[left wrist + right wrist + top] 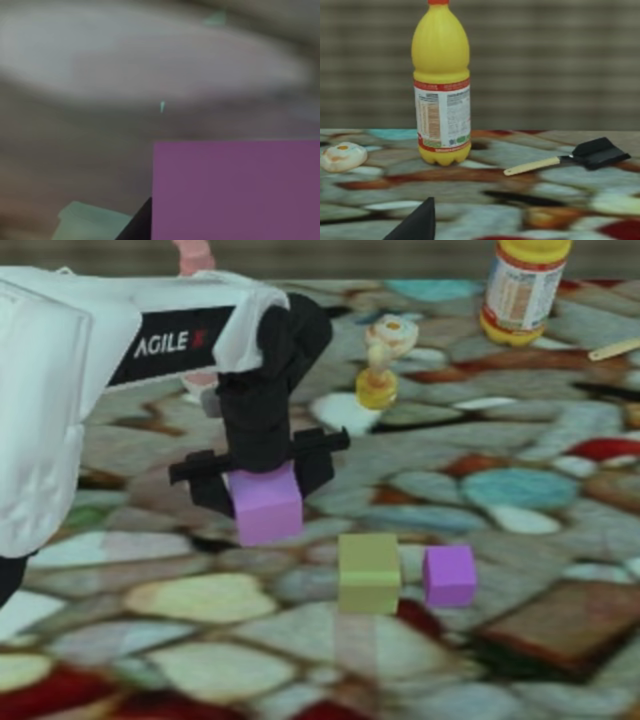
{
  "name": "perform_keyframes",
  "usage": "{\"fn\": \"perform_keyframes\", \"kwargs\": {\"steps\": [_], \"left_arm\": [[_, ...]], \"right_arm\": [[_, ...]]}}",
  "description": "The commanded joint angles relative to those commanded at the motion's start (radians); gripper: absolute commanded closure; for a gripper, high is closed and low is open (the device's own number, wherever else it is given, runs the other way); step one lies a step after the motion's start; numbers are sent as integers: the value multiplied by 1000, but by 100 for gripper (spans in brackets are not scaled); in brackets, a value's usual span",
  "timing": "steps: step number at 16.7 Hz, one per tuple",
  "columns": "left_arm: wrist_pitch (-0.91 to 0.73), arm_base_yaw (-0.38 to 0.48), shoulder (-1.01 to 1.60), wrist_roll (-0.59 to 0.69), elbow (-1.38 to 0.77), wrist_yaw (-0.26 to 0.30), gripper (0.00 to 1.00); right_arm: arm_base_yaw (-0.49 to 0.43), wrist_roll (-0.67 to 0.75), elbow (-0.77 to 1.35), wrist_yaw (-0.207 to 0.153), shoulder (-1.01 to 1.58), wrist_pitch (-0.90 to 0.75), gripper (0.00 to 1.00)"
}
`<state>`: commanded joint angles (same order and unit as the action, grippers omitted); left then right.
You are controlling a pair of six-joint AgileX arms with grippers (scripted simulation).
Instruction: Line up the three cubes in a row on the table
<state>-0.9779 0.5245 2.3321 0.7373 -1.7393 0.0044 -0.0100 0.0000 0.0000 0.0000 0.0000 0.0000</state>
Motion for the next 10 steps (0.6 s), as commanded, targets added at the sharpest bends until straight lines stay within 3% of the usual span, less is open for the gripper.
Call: {"fn": "perform_keyframes", "kwargs": {"steps": [10], "left_arm": [[-23, -4, -14, -2, -16, -4, 100]], "right_arm": [[0, 0, 0, 0, 0, 0, 0]]}}
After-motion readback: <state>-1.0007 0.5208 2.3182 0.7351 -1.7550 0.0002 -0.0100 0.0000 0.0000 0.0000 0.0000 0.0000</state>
